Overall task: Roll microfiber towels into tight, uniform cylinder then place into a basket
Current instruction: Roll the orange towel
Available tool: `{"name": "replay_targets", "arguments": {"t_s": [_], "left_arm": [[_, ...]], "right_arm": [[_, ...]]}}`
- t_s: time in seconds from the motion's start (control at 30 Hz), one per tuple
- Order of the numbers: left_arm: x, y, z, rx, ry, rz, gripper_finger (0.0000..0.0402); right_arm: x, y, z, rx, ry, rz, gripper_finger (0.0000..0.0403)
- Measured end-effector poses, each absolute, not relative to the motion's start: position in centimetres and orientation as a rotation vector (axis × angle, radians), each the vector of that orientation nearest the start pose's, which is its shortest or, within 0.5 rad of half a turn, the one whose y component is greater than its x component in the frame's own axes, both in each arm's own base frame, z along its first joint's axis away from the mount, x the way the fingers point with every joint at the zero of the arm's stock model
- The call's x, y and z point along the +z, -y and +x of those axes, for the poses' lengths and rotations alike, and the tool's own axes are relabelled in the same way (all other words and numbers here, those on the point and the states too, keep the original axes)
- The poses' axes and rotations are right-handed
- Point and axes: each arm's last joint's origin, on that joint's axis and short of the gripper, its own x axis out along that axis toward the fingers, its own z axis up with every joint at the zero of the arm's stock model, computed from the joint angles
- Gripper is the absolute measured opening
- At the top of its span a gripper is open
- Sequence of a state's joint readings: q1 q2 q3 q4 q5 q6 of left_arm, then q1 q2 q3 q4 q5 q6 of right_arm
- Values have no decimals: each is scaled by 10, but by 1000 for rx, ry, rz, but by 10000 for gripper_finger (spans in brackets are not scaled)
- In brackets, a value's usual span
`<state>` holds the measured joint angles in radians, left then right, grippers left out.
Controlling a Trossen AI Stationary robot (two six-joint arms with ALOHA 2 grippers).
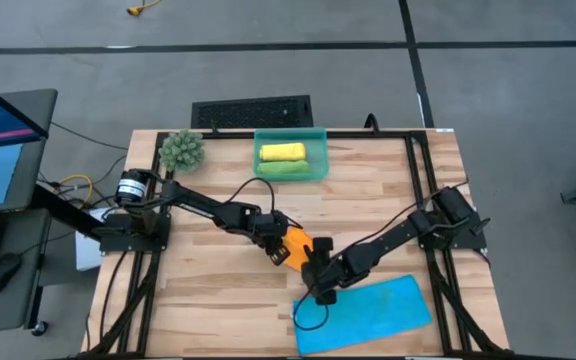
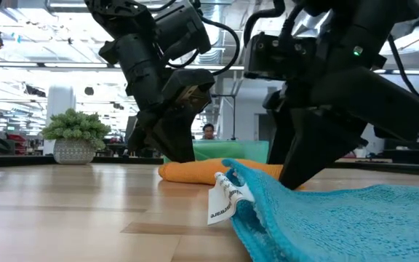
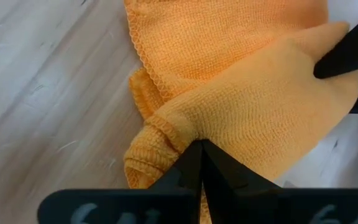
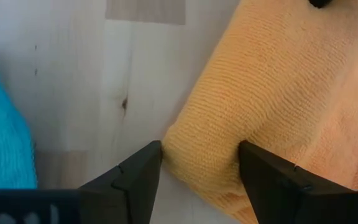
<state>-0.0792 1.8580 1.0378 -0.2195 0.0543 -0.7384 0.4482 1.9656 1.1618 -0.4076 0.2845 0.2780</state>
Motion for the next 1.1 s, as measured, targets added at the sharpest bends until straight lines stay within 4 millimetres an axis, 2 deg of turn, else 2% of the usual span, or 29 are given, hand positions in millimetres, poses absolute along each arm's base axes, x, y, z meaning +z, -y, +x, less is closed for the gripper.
{"name": "replay_targets", "arguments": {"t_s": [0.1,0.2,0.57,0.8,0.9,1.1], "left_arm": [[135,26,354,244,-1043,-655,0],[135,26,354,223,-1051,-644,0],[144,20,347,204,-1076,-554,0],[148,15,341,200,-1113,-486,0],[151,15,338,185,-1126,-434,0],[174,12,328,142,-1103,-311,0]], "right_arm": [[122,-149,337,-41,-1137,-135,228],[117,-146,339,-74,-1149,-93,199],[112,-147,340,-162,-1139,12,33],[117,-152,345,-222,-1108,139,28],[117,-158,344,-252,-1079,205,38],[119,-171,344,-279,-1024,344,29]]}}
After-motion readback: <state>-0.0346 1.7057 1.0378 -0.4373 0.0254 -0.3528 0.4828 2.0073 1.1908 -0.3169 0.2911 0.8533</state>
